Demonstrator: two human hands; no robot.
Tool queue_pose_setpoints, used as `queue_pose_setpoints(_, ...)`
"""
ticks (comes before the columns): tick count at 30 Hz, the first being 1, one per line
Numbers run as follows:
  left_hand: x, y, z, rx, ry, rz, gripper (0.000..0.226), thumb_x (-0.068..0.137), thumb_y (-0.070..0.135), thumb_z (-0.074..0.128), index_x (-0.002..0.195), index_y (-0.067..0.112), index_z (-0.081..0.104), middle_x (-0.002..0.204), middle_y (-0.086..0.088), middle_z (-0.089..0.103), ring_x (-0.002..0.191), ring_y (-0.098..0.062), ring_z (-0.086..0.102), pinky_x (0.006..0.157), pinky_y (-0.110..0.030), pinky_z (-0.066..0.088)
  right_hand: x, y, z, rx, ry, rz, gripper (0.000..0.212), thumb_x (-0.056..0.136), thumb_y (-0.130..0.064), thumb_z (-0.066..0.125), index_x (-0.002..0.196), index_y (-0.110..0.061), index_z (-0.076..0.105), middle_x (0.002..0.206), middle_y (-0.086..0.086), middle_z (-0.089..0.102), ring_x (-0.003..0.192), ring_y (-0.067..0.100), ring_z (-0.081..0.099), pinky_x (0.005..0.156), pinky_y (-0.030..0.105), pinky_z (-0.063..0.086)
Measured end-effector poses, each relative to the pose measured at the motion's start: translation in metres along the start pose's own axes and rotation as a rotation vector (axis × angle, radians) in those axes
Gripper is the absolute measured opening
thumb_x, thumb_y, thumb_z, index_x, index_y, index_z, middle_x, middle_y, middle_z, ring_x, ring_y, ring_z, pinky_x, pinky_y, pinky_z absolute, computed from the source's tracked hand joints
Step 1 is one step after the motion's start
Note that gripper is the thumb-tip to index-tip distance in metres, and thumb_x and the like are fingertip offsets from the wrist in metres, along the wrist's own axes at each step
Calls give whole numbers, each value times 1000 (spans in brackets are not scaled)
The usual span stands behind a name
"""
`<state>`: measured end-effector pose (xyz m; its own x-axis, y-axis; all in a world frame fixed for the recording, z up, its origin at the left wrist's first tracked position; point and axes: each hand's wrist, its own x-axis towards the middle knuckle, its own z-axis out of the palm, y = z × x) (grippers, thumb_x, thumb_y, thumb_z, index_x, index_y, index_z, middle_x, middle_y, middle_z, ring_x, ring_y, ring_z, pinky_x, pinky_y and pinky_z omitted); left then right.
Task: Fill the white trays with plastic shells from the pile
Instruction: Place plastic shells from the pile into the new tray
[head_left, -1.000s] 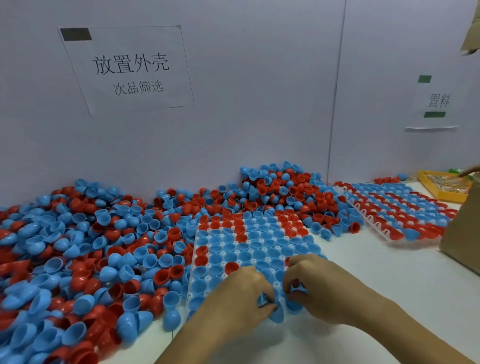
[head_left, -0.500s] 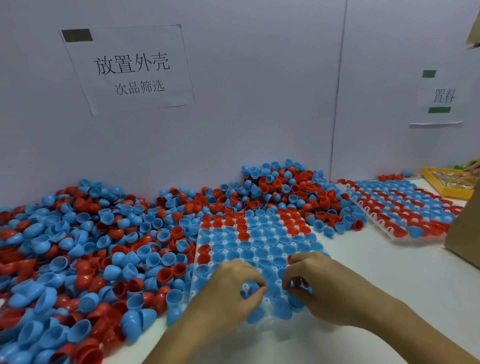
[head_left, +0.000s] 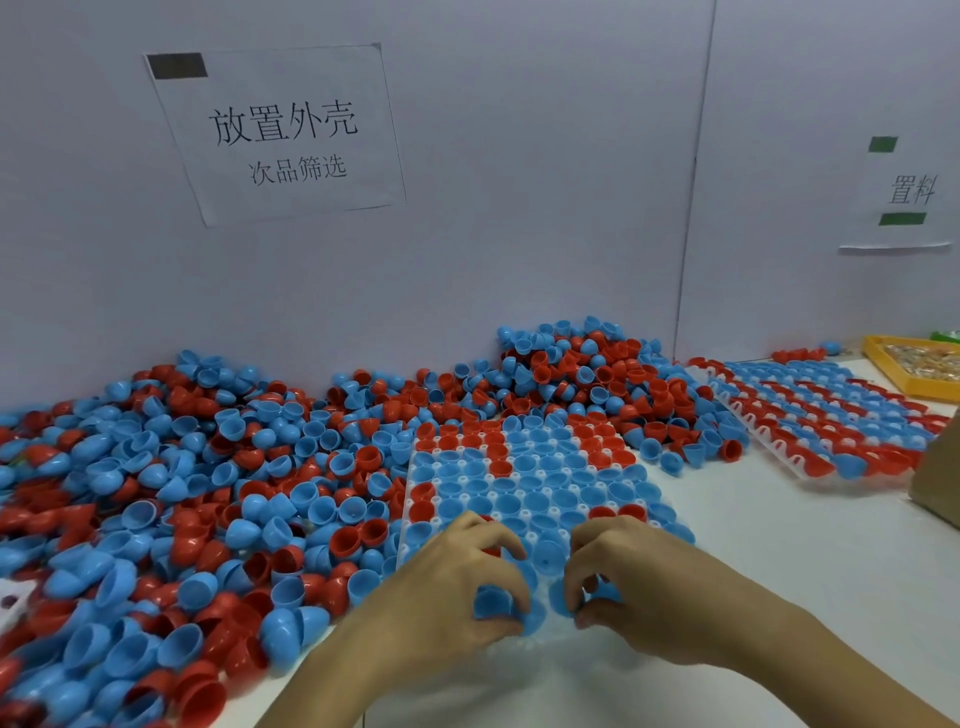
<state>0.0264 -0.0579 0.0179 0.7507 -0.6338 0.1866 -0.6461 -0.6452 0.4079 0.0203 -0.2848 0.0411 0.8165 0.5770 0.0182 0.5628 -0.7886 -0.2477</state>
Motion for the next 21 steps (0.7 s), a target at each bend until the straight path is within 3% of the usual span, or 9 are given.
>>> queue_pose_setpoints(6,4,3,4,15,-1,34,6,88,33,74,89,27,74,125,18,53,111,16,30,91,-4,28,-1,3,4,-31,29,1,19,89,-37,72,107,-34,72,103,-21,59,95,1,51,85,20,49)
queue_pose_setpoints(14,2,2,5,21,-43,-34,16,87,42,73,98,30,74,123,21,55,115,6,37,101,-21,38,-2,4,11,-70,28,-7,21,87,-41,72,107,-34,71,105,-22,55,96,0,46,85,19,47)
queue_pose_setpoints(21,0,-1,4,-16,18,11,35,84,53,73,111,32,74,124,20,58,115,15,36,95,-1,27,-1,4,12,-83,60,-9,32,86,-49,71,115,-38,65,110,-24,53,100,1,47,89,23,48)
